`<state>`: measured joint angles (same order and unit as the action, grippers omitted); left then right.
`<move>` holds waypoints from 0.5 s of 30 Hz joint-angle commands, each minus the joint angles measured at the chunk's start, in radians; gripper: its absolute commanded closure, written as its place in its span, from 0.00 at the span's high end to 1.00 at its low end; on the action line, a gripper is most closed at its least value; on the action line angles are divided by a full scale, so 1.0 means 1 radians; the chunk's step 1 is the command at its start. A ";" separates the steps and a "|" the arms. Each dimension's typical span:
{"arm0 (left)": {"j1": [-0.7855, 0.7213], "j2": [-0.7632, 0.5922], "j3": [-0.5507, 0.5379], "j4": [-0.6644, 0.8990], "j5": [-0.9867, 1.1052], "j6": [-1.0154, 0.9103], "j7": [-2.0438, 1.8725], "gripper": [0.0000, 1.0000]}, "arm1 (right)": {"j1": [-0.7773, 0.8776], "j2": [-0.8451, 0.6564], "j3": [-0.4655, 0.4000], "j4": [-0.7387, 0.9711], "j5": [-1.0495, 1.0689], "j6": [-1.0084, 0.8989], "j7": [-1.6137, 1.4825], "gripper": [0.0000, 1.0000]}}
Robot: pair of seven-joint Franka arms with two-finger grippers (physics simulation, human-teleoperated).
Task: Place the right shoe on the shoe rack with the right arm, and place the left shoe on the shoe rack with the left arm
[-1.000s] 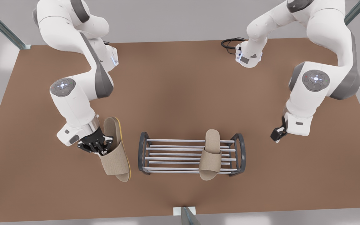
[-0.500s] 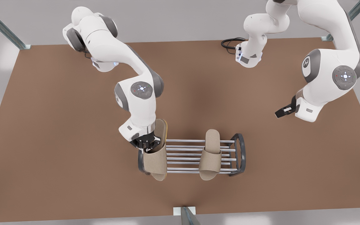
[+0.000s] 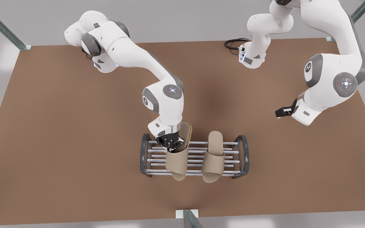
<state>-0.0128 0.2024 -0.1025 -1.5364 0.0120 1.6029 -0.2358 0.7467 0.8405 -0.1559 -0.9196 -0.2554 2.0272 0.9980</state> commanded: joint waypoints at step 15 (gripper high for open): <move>-0.004 0.009 0.000 0.001 0.029 0.002 0.153 1.00 | -0.003 0.015 -0.004 -0.114 -0.019 0.150 0.226 1.00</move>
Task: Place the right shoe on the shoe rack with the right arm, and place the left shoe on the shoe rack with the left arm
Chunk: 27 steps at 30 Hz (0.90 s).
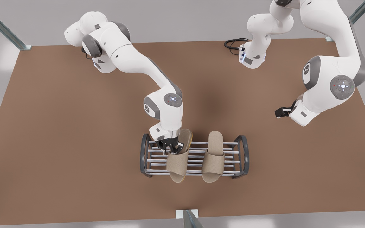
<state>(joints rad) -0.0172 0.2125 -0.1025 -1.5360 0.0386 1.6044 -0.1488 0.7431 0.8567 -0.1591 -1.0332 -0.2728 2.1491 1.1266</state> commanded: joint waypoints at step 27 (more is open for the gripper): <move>0.000 -0.002 -0.002 0.000 0.018 -0.001 0.063 1.00 | -0.039 -0.610 0.136 -0.392 0.044 -0.331 -0.114 1.00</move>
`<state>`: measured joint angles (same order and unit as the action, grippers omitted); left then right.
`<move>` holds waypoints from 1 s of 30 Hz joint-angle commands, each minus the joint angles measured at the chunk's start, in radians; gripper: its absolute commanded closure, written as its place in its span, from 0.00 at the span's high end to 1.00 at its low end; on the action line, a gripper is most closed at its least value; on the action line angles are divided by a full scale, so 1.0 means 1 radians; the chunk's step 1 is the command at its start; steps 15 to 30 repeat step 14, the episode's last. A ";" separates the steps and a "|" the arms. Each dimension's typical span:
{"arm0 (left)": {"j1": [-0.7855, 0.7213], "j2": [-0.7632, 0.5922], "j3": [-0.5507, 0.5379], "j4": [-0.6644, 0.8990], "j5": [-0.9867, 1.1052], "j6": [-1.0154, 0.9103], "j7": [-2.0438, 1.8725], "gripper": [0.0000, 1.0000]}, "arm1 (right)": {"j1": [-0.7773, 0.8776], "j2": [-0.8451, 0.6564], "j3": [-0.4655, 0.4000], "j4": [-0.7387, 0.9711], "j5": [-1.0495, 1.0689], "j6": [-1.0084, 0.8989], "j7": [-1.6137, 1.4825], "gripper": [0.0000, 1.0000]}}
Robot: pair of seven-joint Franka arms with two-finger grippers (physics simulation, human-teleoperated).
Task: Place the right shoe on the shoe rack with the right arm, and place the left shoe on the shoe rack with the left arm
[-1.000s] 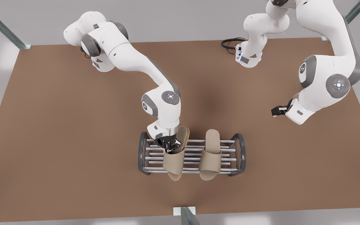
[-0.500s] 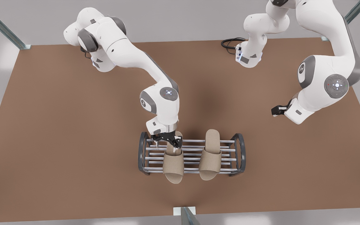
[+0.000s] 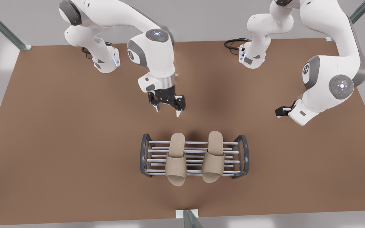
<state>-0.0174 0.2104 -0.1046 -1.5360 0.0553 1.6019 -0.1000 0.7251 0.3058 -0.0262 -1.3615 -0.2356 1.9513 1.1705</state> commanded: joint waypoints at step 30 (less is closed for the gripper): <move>-0.003 0.001 -0.001 0.000 0.000 0.001 0.013 1.00 | -0.728 -0.218 0.163 -0.183 0.239 -0.230 -1.154 1.00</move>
